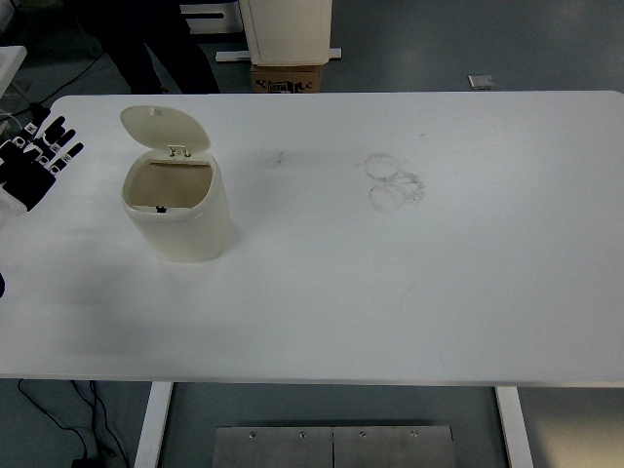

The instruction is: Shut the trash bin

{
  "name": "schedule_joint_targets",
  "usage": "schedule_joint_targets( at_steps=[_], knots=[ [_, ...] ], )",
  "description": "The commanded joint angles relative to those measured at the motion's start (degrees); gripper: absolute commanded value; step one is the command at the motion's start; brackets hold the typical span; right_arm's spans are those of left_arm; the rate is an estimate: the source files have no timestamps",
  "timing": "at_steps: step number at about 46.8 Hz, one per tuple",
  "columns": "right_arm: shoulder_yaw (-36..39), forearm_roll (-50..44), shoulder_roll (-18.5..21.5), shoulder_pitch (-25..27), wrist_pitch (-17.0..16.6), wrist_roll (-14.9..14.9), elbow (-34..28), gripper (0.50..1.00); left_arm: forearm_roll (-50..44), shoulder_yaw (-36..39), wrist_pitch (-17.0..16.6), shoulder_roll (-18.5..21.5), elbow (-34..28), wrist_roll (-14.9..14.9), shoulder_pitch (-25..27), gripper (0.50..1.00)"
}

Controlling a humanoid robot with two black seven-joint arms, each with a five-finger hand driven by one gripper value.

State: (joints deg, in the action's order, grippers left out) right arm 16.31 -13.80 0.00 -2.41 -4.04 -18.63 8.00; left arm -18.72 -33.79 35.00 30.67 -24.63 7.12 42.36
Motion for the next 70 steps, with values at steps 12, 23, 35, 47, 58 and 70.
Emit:
schedule_joint_targets(
  at_steps=[12,23,35,47,58,70],
  knots=[
    [-0.05,0.00,0.00,0.03,0.00,0.00,0.00,0.991,0.00,-0.04,0.00,0.09,0.02,0.09,0.00,1.000],
    [0.04,0.00,0.00,0.03,0.00,0.00,0.00,0.991,0.00,-0.04,0.00,0.18,0.02,0.09,0.09,1.000],
    [0.04,0.00,0.00,0.03,0.00,0.00,0.00,0.991,0.00,0.04,0.00,0.44,0.02,0.09,0.00,1.000],
    [0.04,0.00,0.00,0.03,0.00,0.00,0.00,0.991,0.00,0.22,0.00,2.02,-0.60,0.09,0.00,1.000],
    [0.04,0.00,0.00,0.03,0.00,0.00,0.00,0.991,0.09,0.66,0.00,2.90,-1.56,0.00,0.44,1.000],
    [0.04,0.00,0.00,0.03,0.00,0.00,0.00,0.991,1.58,2.15,-3.27,7.99,-11.31,0.00,1.23,1.000]
  ],
)
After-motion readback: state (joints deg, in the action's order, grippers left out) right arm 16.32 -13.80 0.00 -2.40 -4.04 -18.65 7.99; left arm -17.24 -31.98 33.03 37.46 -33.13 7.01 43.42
